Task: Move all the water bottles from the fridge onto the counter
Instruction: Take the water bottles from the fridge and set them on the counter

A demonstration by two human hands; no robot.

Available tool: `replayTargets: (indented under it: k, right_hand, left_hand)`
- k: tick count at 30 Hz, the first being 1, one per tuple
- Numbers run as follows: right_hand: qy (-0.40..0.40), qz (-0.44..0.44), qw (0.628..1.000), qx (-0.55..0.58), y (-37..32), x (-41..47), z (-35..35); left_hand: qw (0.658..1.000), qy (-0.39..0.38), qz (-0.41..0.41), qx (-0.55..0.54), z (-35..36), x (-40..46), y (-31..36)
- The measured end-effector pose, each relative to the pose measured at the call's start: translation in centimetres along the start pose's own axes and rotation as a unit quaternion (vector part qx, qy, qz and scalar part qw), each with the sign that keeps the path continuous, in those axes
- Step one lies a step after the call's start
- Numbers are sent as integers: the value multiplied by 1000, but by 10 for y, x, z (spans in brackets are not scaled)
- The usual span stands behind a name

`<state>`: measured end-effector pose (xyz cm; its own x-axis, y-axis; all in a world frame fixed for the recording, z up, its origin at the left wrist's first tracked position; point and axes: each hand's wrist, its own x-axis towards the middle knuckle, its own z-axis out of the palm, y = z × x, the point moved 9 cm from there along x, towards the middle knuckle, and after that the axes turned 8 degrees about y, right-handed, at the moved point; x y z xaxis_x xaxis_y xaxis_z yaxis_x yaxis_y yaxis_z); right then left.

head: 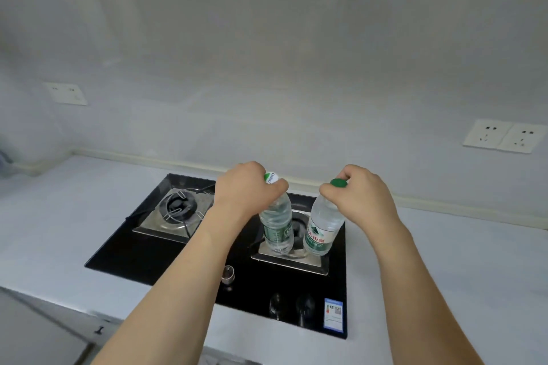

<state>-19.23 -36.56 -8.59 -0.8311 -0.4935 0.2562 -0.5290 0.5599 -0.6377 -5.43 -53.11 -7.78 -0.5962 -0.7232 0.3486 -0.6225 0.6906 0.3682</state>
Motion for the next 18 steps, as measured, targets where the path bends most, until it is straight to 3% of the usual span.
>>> replayTargets:
  k: [18]
  right_hand:
    - [-42, -61, 997, 6, -190, -31, 140]
  left_hand:
    - [997, 16, -56, 54, -100, 14, -220]
